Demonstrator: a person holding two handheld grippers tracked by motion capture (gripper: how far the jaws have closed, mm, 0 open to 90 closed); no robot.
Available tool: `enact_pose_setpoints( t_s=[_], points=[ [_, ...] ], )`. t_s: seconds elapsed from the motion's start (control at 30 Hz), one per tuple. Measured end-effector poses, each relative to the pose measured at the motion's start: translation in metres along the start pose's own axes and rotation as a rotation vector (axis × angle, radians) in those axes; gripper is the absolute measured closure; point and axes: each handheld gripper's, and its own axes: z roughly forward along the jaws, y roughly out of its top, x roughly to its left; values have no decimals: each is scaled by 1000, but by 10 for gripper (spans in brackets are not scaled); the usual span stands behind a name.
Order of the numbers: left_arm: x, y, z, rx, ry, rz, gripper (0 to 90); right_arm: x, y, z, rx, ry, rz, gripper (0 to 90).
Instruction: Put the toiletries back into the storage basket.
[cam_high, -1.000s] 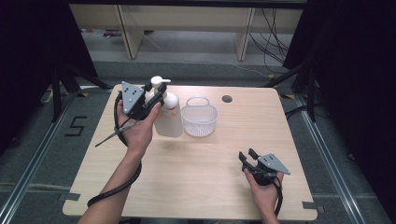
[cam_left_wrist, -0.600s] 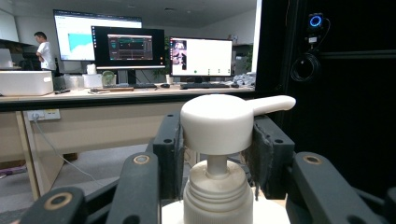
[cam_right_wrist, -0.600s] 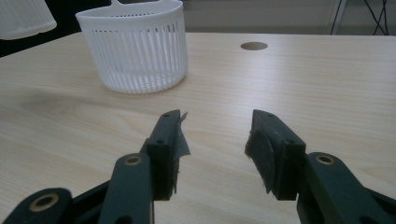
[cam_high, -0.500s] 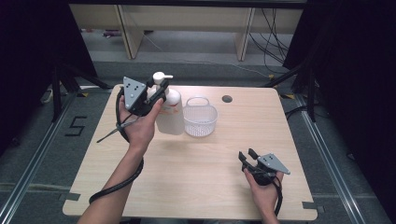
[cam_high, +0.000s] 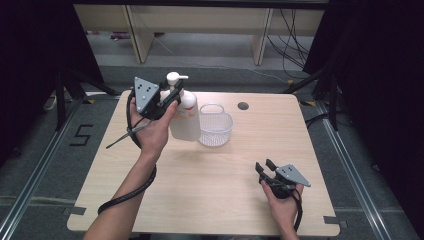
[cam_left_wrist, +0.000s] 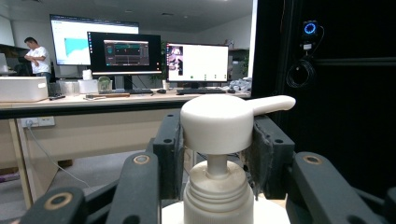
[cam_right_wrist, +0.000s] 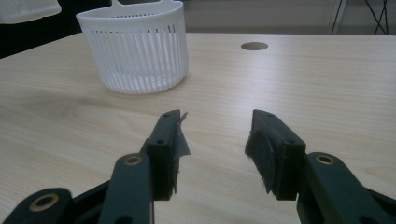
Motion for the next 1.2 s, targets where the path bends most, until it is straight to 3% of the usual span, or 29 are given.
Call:
enact_pose_setpoints(
  t_s=[0.17,0.3,0.37,0.5,0.53,0.7,0.77,0.83,0.9,0.97,1.03,1.13,1.2],
  points=[
    [-1,1,3,-1,-2,2,592,2,0,1,-7,7,25,543],
    [-1,3,4,-3,-3,0,592,1,0,2,-15,20,24,543],
    [-1,4,5,-5,-4,-3,592,0,0,1,-17,-1,-3,543],
    [-2,6,6,-9,-4,-1,592,1,0,1,-7,13,14,543],
    [-1,7,7,-19,-7,17,592,1,0,0,12,4,13,543],
    [-2,8,9,-19,-8,19,592,2,0,1,-5,19,23,543],
    [-2,9,10,-21,-8,19,592,1,0,0,5,-1,1,543],
    [-3,9,10,-22,-7,19,592,2,0,0,12,10,22,543],
    [-3,9,11,-22,-8,18,592,1,-1,2,-15,24,13,543],
    [-4,9,12,-23,-9,18,592,2,0,0,14,10,23,543],
    [-4,10,14,-22,-10,18,592,0,0,0,7,-1,-2,543],
    [-5,12,15,-24,-13,19,592,2,0,0,10,6,15,543],
    [-6,13,16,-24,-14,22,592,-1,0,0,-3,-7,-19,543]
  ],
)
